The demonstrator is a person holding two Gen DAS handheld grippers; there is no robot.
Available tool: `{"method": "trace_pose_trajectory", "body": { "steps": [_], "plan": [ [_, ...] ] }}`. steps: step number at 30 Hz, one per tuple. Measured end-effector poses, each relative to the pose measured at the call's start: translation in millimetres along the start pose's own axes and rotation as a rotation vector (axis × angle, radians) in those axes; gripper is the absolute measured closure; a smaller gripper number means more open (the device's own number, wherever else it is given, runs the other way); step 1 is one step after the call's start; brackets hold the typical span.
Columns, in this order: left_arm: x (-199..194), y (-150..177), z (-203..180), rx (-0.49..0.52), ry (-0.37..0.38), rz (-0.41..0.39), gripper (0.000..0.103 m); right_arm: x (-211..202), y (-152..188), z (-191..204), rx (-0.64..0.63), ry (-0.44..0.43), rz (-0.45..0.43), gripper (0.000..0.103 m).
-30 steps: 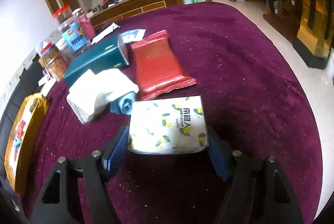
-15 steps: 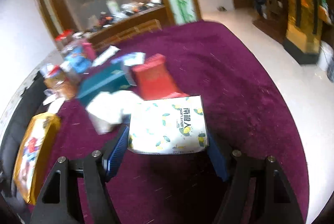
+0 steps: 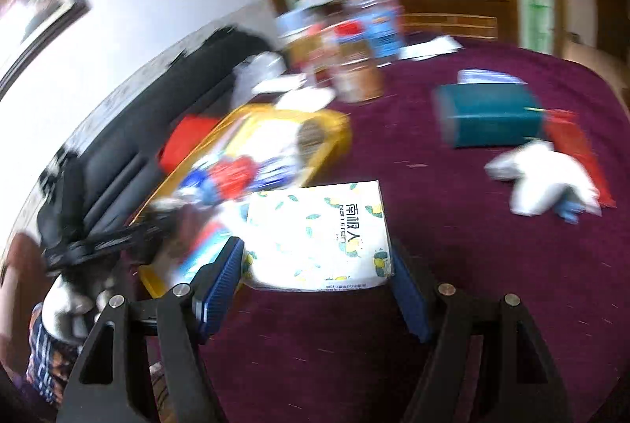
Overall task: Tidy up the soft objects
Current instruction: 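Open both grippers to drop the black packet and patterned pack in the tray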
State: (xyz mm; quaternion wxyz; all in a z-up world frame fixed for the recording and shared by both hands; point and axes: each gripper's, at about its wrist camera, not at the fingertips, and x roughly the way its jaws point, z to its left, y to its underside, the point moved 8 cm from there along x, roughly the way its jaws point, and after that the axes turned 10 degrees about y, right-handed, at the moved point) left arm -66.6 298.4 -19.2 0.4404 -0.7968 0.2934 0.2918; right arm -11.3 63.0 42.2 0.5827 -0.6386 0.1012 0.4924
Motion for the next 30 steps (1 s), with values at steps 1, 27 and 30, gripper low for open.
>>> {"method": "trace_pose_trajectory", "body": {
  "steps": [1, 27, 30],
  "plan": [
    [-0.2, -0.3, 3.6, -0.015, 0.006, 0.002, 0.052, 10.7, 1.0, 20.5, -0.032, -0.017, 0.026, 0.032],
    [-104.3, 4.8, -35.8, 0.119, 0.157, -0.278, 0.024, -12.5, 16.8, 43.4, -0.145, 0.158, -0.052, 0.020],
    [-97.8, 12.9, -60.5, 0.159, 0.182, -0.252, 0.023, -35.1, 21.3, 3.5, -0.085, 0.213, -0.087, 0.019]
  ]
}}
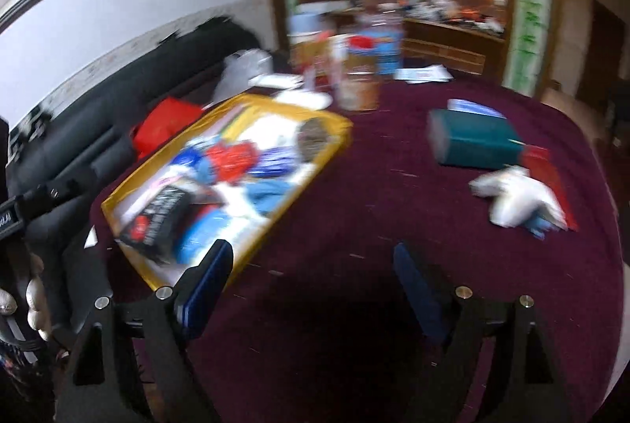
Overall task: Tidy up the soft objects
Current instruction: 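Open both grippers to drop the black packet and patterned pack in the tray, then move both grippers back toward the white cloth and white tissue pack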
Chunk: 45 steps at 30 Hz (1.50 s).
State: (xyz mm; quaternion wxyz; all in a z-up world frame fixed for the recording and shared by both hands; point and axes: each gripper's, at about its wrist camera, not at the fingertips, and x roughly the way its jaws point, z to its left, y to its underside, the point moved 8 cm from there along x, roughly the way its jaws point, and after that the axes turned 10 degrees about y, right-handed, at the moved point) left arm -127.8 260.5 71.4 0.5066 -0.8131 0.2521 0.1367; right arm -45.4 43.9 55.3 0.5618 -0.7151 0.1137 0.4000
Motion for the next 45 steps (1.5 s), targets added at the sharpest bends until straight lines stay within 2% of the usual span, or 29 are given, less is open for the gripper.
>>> {"method": "trace_pose_trajectory", "body": {
  "steps": [10, 15, 17, 20, 21, 22, 24, 26, 30, 33, 37, 41, 45],
  "plan": [
    [33.1, 24.6, -85.8, 0.109, 0.116, 0.117, 0.022, -34.1, 54.7, -157.9, 0.221, 0.170, 0.002, 0.018],
    [51.3, 35.9, -108.3, 0.124, 0.144, 0.163, 0.022, -44.9, 95.3, -251.5, 0.416, 0.282, 0.037, 0.018],
    [60.9, 39.4, -115.3, 0.121, 0.154, 0.185, 0.022, -52.6, 98.0, -270.1, 0.454, 0.304, 0.017, 0.018],
    [74.2, 43.9, -130.9, 0.132, 0.175, 0.212, 0.022, -66.3, 83.6, -289.4, 0.460, 0.378, -0.060, 0.016],
    [79.5, 45.7, -137.1, 0.137, 0.182, 0.225, 0.022, -69.9, 72.0, -294.2, 0.464, 0.398, -0.107, 0.005],
    [84.8, 47.5, -143.7, 0.140, 0.190, 0.237, 0.022, -70.9, 65.4, -296.2, 0.475, 0.396, -0.137, 0.000],
    [94.0, 50.6, -154.0, 0.153, 0.197, 0.254, 0.022, -61.3, 45.6, -303.7, 0.542, 0.317, -0.193, 0.000],
    [103.8, 55.7, -162.2, 0.161, 0.190, 0.281, 0.022, -31.4, 30.8, -315.1, 0.628, 0.230, -0.153, 0.000],
    [128.1, 61.8, -176.2, 0.186, 0.180, 0.338, 0.022, 14.7, 15.6, -329.2, 0.704, 0.191, -0.141, 0.000],
    [155.2, 57.6, -188.7, 0.239, 0.159, 0.363, 0.022, 47.6, 22.9, -329.8, 0.709, 0.165, -0.097, 0.000],
    [201.4, 50.7, -208.4, 0.282, 0.171, 0.394, 0.022, 62.8, 43.4, -335.8, 0.750, 0.136, -0.039, 0.000],
    [251.5, 34.8, -225.4, 0.258, 0.207, 0.377, 0.023, 71.0, 57.7, -343.5, 0.810, 0.103, 0.013, 0.000],
    [311.2, 11.9, -232.0, 0.214, 0.224, 0.365, 0.023, 67.5, 57.9, -347.0, 0.802, 0.128, 0.007, 0.000]
  ]
}}
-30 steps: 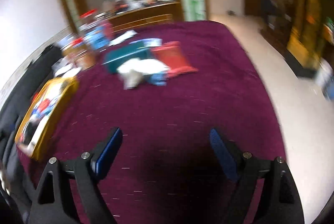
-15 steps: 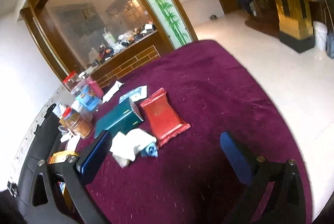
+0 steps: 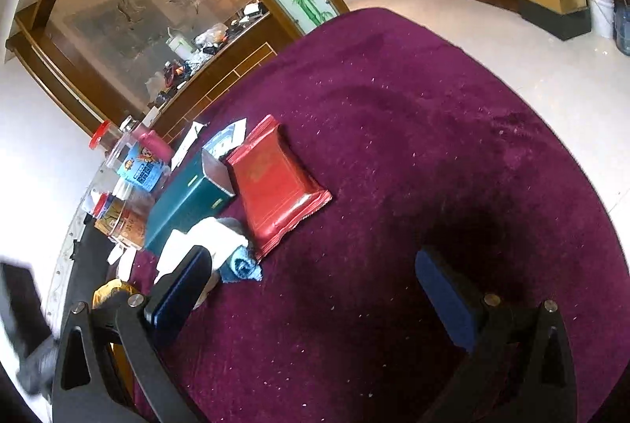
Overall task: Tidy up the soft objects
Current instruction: 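Move both grippers back toward the white cloth and white tissue pack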
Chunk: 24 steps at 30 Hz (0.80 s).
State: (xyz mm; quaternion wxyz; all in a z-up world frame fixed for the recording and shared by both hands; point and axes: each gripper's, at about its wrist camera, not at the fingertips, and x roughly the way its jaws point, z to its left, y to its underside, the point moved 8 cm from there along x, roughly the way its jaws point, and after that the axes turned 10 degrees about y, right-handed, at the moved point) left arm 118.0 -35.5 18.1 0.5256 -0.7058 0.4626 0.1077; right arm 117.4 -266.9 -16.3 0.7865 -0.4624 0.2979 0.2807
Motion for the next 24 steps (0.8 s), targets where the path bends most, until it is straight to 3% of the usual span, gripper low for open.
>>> {"method": "trace_pose_trajectory", "body": {
  "steps": [5, 8, 10, 11, 14, 16, 19, 21, 24],
  "plan": [
    [60.6, -27.9, -0.6, 0.054, 0.016, 0.060, 0.023, -5.7, -6.4, 1.3, -0.027, 0.022, -0.039, 0.000],
    [89.9, -11.6, -1.7, 0.055, 0.003, 0.183, 0.025, -2.9, -6.2, 2.7, -0.033, 0.024, -0.032, 0.000],
    [84.1, 2.6, -17.5, 0.118, 0.032, 0.205, 0.030, -2.2, -5.4, 3.1, -0.036, 0.024, -0.028, 0.000],
    [78.6, 8.8, -27.5, 0.151, 0.058, 0.220, 0.033, -2.1, -5.4, 4.3, -0.038, 0.025, -0.028, 0.000],
    [45.9, 44.3, -66.7, 0.238, 0.226, 0.326, 0.057, -0.5, -4.3, 6.2, -0.042, 0.020, -0.019, 0.000],
    [20.8, 62.6, -79.5, 0.325, 0.214, 0.338, 0.057, 0.6, -3.5, 6.2, -0.037, 0.016, -0.012, 0.000],
    [-4.5, 67.9, -77.6, 0.370, 0.144, 0.293, 0.043, -0.3, -3.7, 2.0, -0.017, 0.017, -0.011, 0.000],
    [-11.1, 55.2, -64.6, 0.328, 0.100, 0.228, 0.032, -0.6, -4.0, -0.9, -0.006, 0.017, -0.010, 0.000],
    [-7.8, 32.5, -32.5, 0.173, 0.072, 0.148, 0.025, 0.5, -4.0, -5.3, 0.007, 0.022, -0.006, 0.000]
  ]
}}
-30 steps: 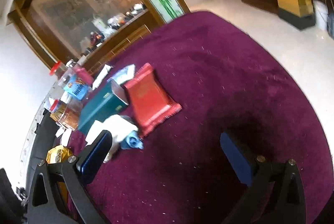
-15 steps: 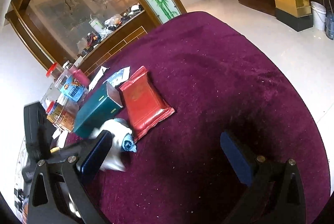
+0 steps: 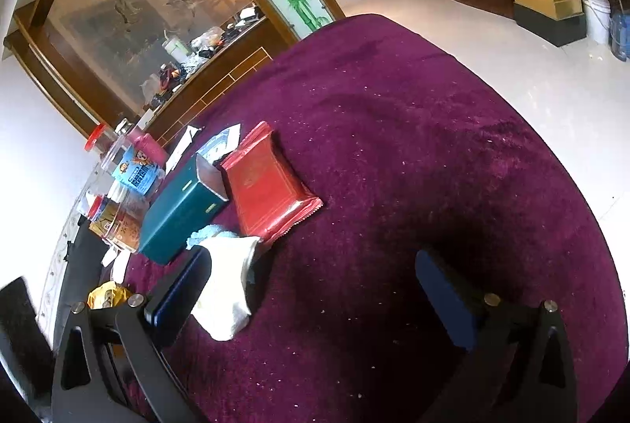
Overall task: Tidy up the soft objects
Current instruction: 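Move both grippers back toward the white cloth and white tissue pack, then grasp the white tissue pack with left gripper while right gripper grasps the white cloth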
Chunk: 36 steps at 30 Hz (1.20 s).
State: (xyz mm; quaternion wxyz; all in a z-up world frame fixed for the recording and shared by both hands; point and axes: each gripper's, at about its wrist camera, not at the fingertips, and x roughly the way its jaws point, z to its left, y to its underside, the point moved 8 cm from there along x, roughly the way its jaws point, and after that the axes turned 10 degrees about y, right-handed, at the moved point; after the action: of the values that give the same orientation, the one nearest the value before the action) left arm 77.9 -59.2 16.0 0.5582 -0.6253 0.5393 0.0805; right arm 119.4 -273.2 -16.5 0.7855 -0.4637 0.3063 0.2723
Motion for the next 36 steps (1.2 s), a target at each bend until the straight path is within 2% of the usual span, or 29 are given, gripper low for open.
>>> {"method": "trace_pose_trajectory", "body": {
  "steps": [3, 7, 11, 13, 14, 16, 18, 21, 27, 29, 31, 32, 33, 36],
  "plan": [
    [12.7, -11.4, 28.2, -0.119, -0.011, -0.043, 0.023, 4.1, 1.2, -1.3, 0.007, -0.004, 0.019, 0.000],
    [47.0, -21.9, 37.1, -0.054, -0.088, -0.023, 0.022, 11.7, 3.7, -2.7, 0.021, -0.014, 0.054, 0.000],
    [75.0, -22.3, 43.4, -0.050, -0.105, 0.022, 0.021, 12.9, 3.7, -3.2, 0.023, -0.013, 0.059, 0.000],
    [70.5, -19.7, 44.1, -0.089, -0.072, 0.021, 0.044, 13.9, 4.3, -2.8, 0.020, -0.013, 0.061, 0.000],
    [68.3, -17.2, 42.2, -0.106, -0.053, 0.028, 0.062, 15.2, 5.2, -1.9, 0.013, -0.013, 0.065, 0.000],
    [59.0, -16.1, 42.6, -0.125, -0.039, 0.020, 0.068, 18.0, 6.9, 2.0, -0.002, -0.013, 0.072, 0.000],
    [42.8, -14.1, 38.3, -0.126, -0.011, -0.003, 0.078, 20.0, 10.4, 6.6, -0.026, -0.014, 0.079, 0.000],
    [21.5, -9.1, 25.8, -0.111, 0.019, -0.028, 0.085, 22.3, 14.2, 14.4, -0.063, -0.006, 0.080, 0.000],
    [-21.1, 1.9, 7.3, -0.085, 0.057, -0.075, 0.085, 27.4, 25.3, 27.9, -0.117, -0.025, 0.110, 0.000],
    [-24.1, 5.7, 8.1, -0.061, 0.013, -0.072, 0.084, 27.3, 28.2, 31.6, -0.136, -0.016, 0.106, 0.000],
    [-20.8, 11.6, 13.8, -0.010, -0.063, -0.055, 0.063, 27.2, 30.1, 33.2, -0.151, -0.008, 0.103, 0.000],
    [-18.9, 14.3, 16.2, -0.009, -0.077, -0.052, 0.046, 26.8, 30.3, 32.9, -0.150, -0.008, 0.102, 0.000],
    [-14.9, 17.4, 18.0, -0.012, -0.075, -0.053, 0.036, 26.7, 29.9, 32.0, -0.146, -0.013, 0.103, 0.000],
    [-0.9, 26.5, 8.8, 0.016, -0.051, -0.029, 0.029, 26.9, 28.1, 30.2, -0.130, -0.024, 0.104, 0.000]
  ]
}}
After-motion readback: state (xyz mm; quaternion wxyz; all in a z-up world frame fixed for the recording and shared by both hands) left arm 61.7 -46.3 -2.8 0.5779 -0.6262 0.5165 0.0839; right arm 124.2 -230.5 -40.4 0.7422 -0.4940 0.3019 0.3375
